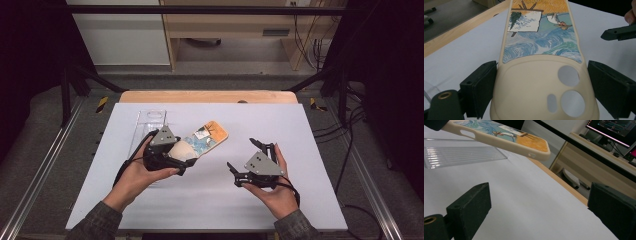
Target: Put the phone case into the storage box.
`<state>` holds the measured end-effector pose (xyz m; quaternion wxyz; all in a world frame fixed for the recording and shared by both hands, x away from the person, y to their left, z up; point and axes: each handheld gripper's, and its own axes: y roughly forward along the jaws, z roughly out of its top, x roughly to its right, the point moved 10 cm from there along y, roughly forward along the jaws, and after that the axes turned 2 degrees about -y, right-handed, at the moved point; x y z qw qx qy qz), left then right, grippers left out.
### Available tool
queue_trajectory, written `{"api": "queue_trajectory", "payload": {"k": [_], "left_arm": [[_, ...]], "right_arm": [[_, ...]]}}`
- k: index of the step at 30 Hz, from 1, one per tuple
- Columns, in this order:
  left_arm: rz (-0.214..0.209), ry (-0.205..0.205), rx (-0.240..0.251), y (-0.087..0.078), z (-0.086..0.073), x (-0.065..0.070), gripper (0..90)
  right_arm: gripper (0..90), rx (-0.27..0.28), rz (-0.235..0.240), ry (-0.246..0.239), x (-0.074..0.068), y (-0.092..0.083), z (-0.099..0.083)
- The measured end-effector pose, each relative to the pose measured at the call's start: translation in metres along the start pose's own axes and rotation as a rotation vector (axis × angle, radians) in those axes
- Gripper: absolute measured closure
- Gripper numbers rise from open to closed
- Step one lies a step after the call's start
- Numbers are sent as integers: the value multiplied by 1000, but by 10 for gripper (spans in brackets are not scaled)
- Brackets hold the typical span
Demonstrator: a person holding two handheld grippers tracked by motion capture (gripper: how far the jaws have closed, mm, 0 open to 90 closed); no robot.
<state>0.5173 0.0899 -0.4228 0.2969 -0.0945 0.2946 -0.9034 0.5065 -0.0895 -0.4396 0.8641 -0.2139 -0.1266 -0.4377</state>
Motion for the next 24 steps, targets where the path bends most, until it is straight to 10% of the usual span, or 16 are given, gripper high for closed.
{"api": "queue_trajectory", "payload": {"k": [24], "left_arm": [[-18,-3,-32,5,-1,1,111]], "right_arm": [[55,-29,-13,-112,-4,19,4]]}}
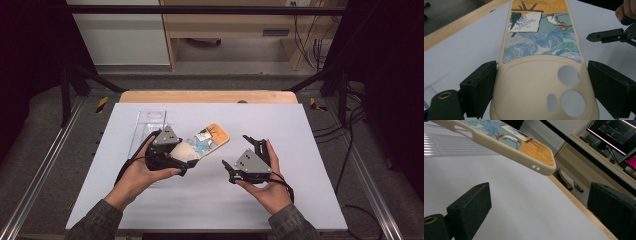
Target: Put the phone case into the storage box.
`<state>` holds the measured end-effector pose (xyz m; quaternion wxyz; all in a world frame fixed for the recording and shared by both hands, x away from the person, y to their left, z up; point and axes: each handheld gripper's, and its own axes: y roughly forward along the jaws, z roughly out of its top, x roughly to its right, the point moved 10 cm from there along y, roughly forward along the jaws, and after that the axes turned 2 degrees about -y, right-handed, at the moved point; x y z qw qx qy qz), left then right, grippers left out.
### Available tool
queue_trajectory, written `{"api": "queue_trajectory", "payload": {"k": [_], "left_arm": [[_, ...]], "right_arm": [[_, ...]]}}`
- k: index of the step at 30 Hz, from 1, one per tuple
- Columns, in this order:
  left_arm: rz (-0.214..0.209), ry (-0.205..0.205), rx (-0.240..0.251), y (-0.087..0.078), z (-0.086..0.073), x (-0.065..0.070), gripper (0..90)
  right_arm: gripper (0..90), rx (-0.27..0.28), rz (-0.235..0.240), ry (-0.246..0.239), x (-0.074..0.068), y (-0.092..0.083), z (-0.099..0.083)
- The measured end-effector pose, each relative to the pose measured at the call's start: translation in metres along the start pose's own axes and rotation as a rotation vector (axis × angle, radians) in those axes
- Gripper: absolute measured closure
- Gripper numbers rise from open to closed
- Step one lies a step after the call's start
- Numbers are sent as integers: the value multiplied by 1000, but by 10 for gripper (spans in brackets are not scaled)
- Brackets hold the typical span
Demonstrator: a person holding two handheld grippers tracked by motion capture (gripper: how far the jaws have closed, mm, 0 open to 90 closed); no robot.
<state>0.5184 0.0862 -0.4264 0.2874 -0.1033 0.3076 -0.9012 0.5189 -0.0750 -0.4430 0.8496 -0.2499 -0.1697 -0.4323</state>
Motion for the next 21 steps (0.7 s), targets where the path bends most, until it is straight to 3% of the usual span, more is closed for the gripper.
{"api": "queue_trajectory", "payload": {"k": [13,21], "left_arm": [[-4,18,-28,13,16,-15,111],[-20,43,-56,21,26,-16,110]], "right_arm": [[59,-13,-18,-27,6,18,-2],[79,-15,-40,-81,12,29,2]]}}
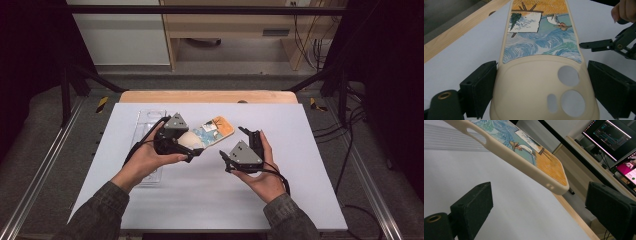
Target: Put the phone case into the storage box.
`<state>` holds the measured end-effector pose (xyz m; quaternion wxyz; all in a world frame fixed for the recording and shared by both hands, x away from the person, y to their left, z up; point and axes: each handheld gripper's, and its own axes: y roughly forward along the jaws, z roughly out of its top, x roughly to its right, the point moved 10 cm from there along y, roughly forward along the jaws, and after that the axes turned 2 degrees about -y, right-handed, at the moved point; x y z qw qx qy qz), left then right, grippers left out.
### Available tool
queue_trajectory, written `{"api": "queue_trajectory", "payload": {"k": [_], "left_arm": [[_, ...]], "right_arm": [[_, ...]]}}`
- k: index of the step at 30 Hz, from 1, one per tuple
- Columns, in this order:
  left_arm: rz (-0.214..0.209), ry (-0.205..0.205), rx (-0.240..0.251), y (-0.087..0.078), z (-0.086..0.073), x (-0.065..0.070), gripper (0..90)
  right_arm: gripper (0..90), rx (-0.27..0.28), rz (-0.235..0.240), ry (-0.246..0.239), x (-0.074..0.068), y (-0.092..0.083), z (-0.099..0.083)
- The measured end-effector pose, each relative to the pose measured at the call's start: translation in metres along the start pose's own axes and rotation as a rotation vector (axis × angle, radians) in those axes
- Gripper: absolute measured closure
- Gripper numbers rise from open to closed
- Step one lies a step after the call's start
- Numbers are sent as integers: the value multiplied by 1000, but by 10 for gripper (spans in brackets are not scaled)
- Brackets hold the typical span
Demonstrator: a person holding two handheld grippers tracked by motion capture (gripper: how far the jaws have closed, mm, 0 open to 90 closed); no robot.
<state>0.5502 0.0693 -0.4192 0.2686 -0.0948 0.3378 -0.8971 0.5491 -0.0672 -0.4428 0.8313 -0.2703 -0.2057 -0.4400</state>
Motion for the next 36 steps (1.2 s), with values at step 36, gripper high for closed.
{"api": "queue_trajectory", "payload": {"k": [36], "left_arm": [[-56,4,5,-10,-5,17,110]], "right_arm": [[435,-6,30,-257,-20,7,20]]}}
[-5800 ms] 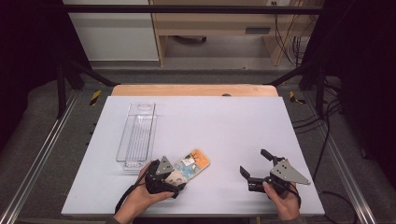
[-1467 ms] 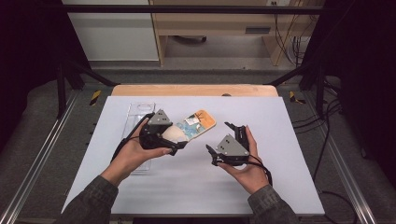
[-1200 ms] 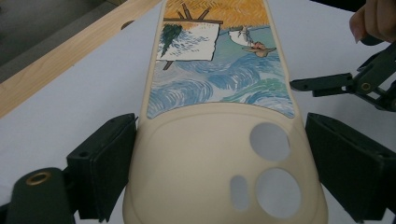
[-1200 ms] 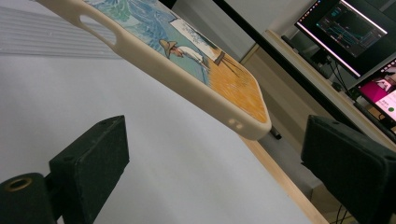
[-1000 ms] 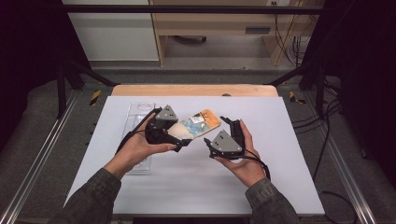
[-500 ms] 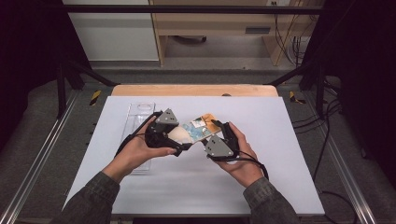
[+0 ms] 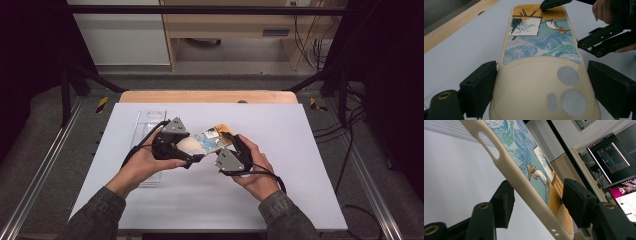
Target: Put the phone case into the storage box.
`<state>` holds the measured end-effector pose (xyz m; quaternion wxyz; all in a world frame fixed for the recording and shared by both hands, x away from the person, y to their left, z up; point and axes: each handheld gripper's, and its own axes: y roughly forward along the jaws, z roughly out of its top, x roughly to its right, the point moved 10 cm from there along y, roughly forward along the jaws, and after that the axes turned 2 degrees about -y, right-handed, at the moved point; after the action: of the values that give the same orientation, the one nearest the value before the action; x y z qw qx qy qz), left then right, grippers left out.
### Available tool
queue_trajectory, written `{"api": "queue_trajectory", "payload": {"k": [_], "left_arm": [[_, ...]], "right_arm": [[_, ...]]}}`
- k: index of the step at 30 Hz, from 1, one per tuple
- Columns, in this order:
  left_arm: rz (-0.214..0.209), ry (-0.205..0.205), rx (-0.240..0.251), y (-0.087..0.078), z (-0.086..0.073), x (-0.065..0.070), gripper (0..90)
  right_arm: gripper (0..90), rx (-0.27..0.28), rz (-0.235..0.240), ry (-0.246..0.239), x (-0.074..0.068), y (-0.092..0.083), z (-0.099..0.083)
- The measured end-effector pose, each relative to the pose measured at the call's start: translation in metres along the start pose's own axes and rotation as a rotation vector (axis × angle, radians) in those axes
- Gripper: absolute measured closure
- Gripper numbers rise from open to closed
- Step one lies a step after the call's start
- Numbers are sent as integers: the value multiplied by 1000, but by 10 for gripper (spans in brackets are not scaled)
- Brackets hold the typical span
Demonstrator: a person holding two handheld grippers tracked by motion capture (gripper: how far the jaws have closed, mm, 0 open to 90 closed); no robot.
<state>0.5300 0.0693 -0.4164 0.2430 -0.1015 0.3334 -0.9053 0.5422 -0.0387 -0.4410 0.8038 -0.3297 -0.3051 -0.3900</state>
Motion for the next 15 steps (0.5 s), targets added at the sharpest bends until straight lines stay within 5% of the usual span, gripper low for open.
{"api": "queue_trajectory", "payload": {"k": [15], "left_arm": [[-18,-34,12,0,-2,-1,109]], "right_arm": [[573,4,11,-35,-2,-1,2]]}}
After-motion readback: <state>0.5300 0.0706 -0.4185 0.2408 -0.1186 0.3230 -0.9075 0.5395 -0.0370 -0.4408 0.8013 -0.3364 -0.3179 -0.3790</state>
